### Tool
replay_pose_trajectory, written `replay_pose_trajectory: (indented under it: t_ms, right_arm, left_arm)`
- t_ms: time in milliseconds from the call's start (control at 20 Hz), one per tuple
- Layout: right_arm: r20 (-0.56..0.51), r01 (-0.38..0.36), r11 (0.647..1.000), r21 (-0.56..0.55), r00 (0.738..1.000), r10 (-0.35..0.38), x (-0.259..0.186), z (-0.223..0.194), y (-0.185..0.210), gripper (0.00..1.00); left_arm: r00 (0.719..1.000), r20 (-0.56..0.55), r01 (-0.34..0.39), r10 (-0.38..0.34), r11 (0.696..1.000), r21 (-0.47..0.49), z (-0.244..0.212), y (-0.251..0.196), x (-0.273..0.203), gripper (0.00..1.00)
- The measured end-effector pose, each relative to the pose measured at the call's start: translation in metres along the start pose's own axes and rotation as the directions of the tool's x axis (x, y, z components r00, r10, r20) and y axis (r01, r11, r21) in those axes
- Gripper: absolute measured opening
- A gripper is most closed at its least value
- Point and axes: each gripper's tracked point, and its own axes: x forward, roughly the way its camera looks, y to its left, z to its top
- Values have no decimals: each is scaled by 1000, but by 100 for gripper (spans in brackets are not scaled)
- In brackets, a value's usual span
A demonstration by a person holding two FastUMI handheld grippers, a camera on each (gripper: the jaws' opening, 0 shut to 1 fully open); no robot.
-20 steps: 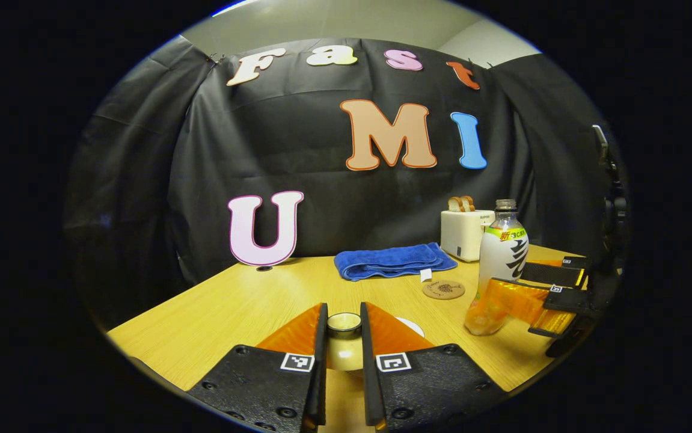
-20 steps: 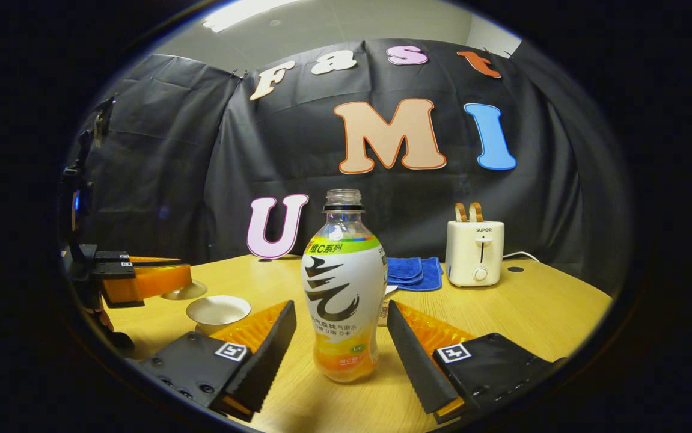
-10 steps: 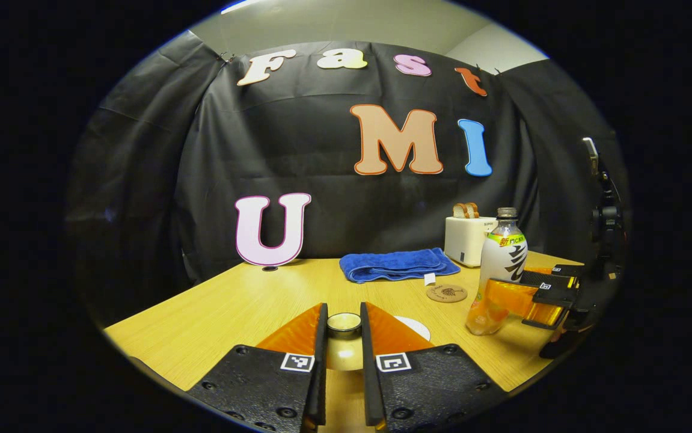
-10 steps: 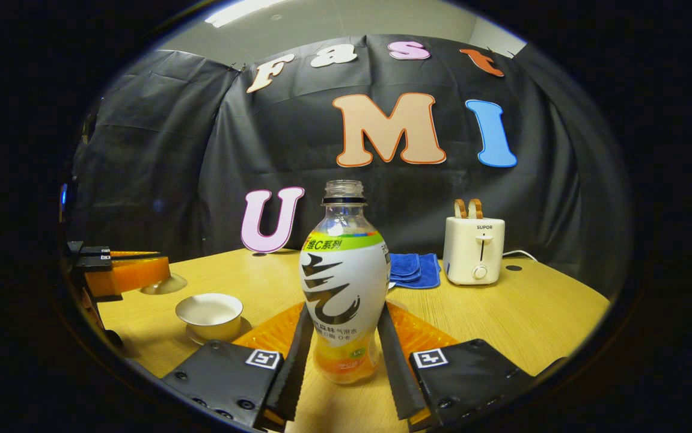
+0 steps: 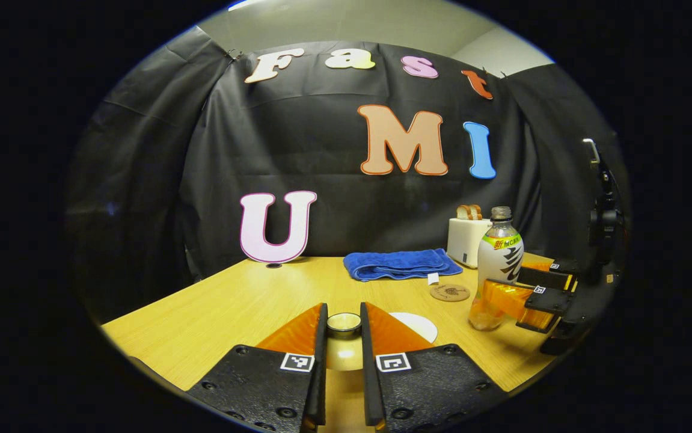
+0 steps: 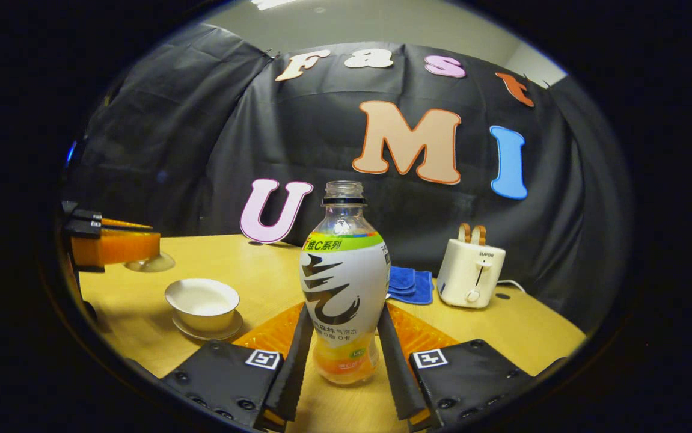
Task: Open the teacup lid with one hand, grasp the water bottle and pour water into the teacup with the other hand; after pouring, place the water bottle on the coaster and then close the teacup lid.
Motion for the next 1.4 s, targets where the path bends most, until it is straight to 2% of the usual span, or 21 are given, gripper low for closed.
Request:
replay_pose_trajectory:
  t_ms: [250, 550, 1000, 1400]
  right_arm:
    - [22, 17, 985, -169, 1000, -13, 3, 6, 3, 65]
    - [42, 19, 924, -382, 999, -4, 7, 6, 3, 65]
    - [86, 23, 751, -660, 995, 45, 8, 13, 12, 65]
    - [98, 40, 595, -803, 993, 65, 16, 15, 12, 65]
  left_arm:
    - [1000, 4, -6, 6, 1000, -14, 0, 5, -4, 23]
    - [1000, 1, -21, 21, 999, -25, 0, 18, -6, 23]
    - [998, -11, -54, 54, 998, -24, 1, 39, -9, 23]
    - [998, 4, -70, 70, 997, -37, 8, 47, -14, 23]
